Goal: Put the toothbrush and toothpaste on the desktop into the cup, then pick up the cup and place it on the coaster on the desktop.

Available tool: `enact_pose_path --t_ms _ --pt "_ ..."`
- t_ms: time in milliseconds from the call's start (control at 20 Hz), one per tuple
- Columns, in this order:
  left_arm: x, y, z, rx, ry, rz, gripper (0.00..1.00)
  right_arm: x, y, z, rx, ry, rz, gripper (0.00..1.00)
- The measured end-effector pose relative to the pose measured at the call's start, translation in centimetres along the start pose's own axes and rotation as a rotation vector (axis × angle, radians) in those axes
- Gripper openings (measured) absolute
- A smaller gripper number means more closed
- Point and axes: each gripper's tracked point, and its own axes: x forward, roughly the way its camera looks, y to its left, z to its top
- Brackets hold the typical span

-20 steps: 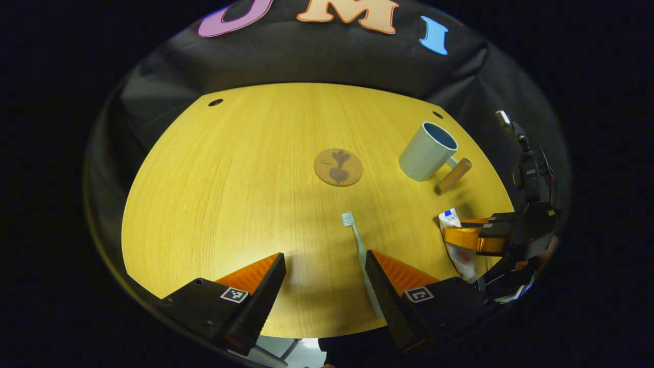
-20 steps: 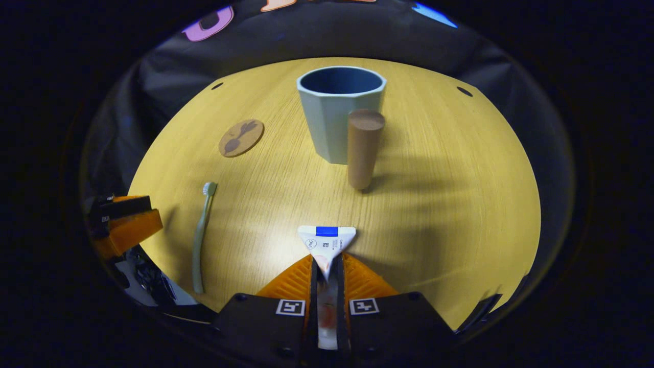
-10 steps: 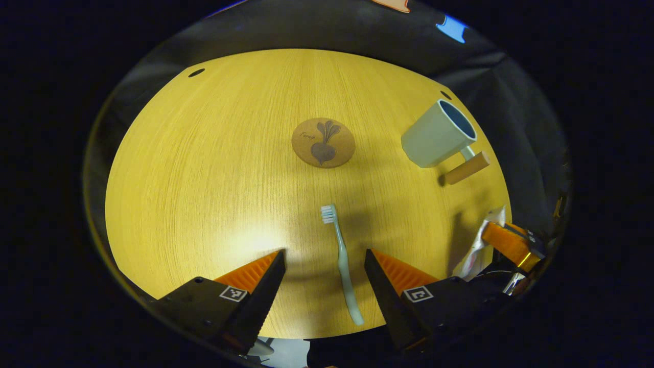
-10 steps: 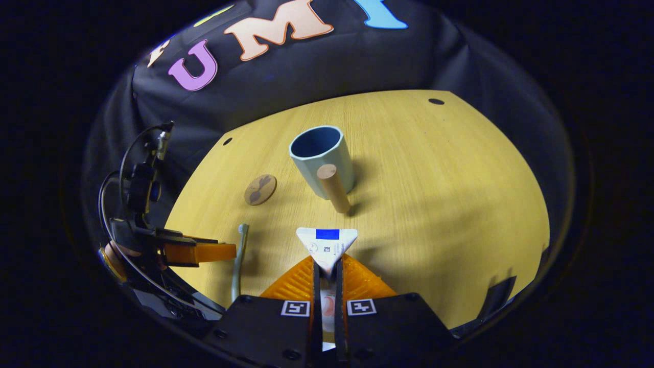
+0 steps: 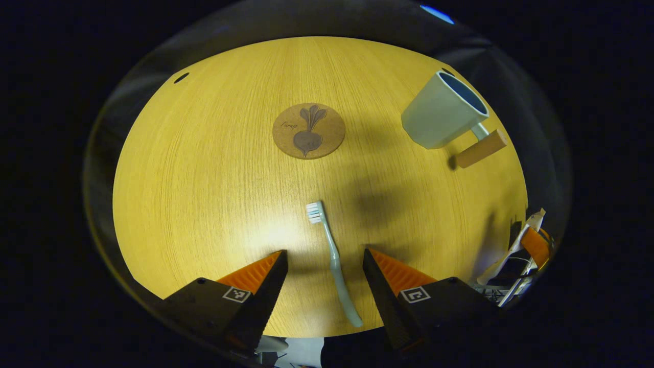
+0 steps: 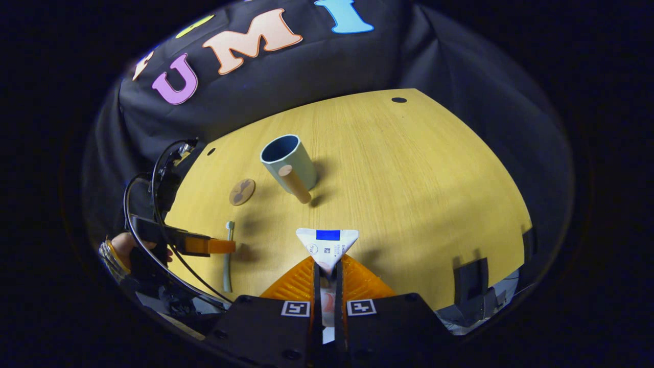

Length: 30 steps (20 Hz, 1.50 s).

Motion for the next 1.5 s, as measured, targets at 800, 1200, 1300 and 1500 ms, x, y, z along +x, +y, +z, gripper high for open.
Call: enact_pose_path --t_ms 800,1200,1300,1500 --pt "0.8 -0.7 -0.3 0.079 0.143 0.087 0.51 0.6 -3.0 0.7 -0.045 0.03 0.028 0.12" --pt "0.9 -1.9 -0.2 0.149 0.144 0.102 0.03 0.8 -3.8 0.6 -0.064 0.05 0.03 0.12" --pt "0.9 -2.0 -0.1 0.181 0.115 0.076 0.0 1.0 -3.7 0.7 -0.067 0.05 0.032 0.12" --pt "0.8 -2.0 -0.1 0.155 0.073 0.052 0.0 1.0 -3.5 0.8 -0.062 0.055 0.044 0.12"
